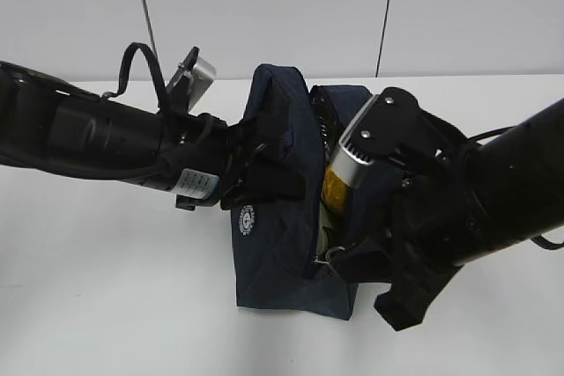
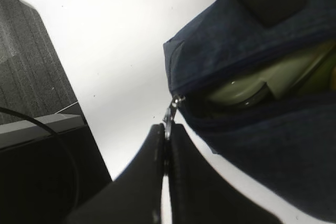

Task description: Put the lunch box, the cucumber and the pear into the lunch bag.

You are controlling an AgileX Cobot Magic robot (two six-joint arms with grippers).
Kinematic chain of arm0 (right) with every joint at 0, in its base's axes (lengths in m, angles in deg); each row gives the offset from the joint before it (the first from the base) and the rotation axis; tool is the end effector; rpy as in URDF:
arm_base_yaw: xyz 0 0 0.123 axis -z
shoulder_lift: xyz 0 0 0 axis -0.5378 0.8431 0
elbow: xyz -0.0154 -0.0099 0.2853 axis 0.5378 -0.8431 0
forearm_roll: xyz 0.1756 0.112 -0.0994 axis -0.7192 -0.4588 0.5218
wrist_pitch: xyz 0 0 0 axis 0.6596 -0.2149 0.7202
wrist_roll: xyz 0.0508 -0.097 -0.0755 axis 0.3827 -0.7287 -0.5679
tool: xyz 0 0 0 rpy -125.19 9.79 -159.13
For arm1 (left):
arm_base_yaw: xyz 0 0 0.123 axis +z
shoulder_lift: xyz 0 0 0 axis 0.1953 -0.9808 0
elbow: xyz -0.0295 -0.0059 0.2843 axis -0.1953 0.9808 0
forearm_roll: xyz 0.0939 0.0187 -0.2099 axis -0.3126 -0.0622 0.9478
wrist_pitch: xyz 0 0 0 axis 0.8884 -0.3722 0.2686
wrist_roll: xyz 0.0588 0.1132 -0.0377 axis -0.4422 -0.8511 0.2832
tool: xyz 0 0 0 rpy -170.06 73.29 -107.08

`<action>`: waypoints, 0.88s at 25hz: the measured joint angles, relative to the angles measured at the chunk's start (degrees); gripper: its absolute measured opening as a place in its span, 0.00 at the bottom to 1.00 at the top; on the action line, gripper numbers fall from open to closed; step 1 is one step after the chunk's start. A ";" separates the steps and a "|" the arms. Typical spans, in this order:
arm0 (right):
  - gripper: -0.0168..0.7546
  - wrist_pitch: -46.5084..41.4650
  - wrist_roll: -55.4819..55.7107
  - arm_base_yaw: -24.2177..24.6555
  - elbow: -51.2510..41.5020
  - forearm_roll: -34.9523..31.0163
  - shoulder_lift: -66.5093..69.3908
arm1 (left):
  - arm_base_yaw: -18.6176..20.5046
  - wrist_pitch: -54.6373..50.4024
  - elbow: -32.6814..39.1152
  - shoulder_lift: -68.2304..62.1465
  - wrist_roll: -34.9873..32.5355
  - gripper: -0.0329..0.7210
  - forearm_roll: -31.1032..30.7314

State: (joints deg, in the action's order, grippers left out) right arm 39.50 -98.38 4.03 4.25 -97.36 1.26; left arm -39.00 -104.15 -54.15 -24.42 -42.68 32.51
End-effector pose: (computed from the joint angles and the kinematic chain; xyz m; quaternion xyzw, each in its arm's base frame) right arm 0.2090 0.1715 0.2156 -0.4638 0.8234 0.1986 0.2596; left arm 0.2702 -0.2417 0.1932 0.0986 0.8600 -0.4736 0.1624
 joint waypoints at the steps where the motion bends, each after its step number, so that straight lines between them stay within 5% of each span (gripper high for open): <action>1: 0.03 0.00 0.00 0.00 0.40 0.10 0.00 | 0.00 -0.12 0.00 0.00 0.00 0.02 0.00; 11: 0.03 1.66 0.60 0.00 5.26 0.48 0.00 | 2.23 -5.80 0.00 0.00 -0.52 0.08 -1.30; 22: 0.03 7.79 1.69 0.00 5.89 -0.03 0.00 | 7.33 -17.49 -0.17 0.00 -2.44 0.38 -7.27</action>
State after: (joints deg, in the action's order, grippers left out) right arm 47.28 -96.69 4.03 10.13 -97.38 1.26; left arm -31.67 -121.64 -54.32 -24.42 -45.12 25.24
